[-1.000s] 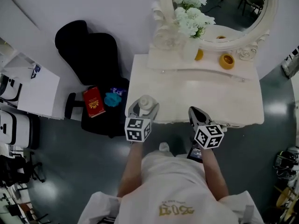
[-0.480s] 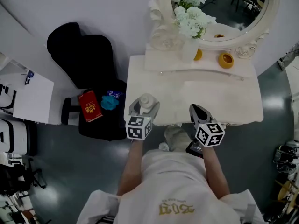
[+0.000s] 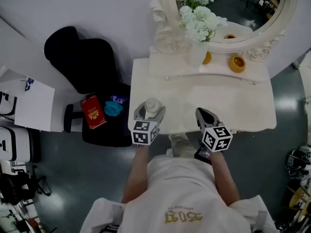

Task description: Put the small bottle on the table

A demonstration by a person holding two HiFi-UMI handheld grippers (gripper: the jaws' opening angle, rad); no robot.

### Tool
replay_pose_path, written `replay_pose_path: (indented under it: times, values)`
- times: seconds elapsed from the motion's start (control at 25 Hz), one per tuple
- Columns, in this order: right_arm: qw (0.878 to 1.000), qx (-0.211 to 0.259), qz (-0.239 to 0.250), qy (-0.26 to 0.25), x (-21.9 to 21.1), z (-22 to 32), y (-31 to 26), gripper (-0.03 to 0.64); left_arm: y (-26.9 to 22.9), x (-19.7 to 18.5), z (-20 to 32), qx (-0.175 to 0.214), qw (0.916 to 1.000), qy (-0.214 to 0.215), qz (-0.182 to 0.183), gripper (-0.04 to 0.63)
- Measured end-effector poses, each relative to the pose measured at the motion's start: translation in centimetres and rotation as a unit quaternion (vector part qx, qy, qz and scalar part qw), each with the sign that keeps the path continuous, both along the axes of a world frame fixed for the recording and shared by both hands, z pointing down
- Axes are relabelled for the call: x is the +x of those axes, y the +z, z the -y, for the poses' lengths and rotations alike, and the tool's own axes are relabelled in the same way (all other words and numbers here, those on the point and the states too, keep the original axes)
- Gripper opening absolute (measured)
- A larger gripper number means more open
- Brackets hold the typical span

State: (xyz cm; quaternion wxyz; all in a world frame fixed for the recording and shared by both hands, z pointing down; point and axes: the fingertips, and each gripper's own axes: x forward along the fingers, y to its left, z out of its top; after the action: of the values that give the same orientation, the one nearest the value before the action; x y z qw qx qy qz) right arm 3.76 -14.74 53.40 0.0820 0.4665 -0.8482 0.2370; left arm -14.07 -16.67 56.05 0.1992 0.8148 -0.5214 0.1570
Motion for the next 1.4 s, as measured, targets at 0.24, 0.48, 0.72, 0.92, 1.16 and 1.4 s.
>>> replay_pose_path:
  times: [0.24, 0.48, 0.72, 0.92, 1.16, 1.4]
  values:
    - [1.000, -0.018, -0.008, -0.008, -0.1, 1.3, 1.6, 0.013, 2.1, 0.1, 1.0, -0.018, 0.9998, 0.003, 0.010, 0.342]
    - [0.999, -0.041, -0.016, -0.010, 0.2, 2.0, 3.6, 0.013, 4.6, 0.6, 1.3, -0.043, 0.9989, 0.011, 0.014, 0.342]
    - [0.998, -0.057, -0.021, -0.008, 0.7, 2.6, 5.1, 0.014, 6.4, 1.1, 2.0, -0.060, 0.9979, 0.016, 0.016, 0.342]
    - [0.997, -0.072, -0.019, -0.007, 0.9, 2.9, 6.3, 0.012, 7.8, 1.6, 2.0, -0.073, 0.9967, 0.027, 0.025, 0.342]
    - [0.997, -0.078, -0.024, -0.009, 1.0, 3.7, 7.0, 0.014, 9.0, 1.8, 2.6, -0.083, 0.9958, 0.029, 0.028, 0.342]
    - [0.996, -0.088, -0.027, -0.006, 1.5, 4.1, 7.6, 0.013, 9.9, 2.2, 3.1, -0.086, 0.9953, 0.032, 0.030, 0.342]
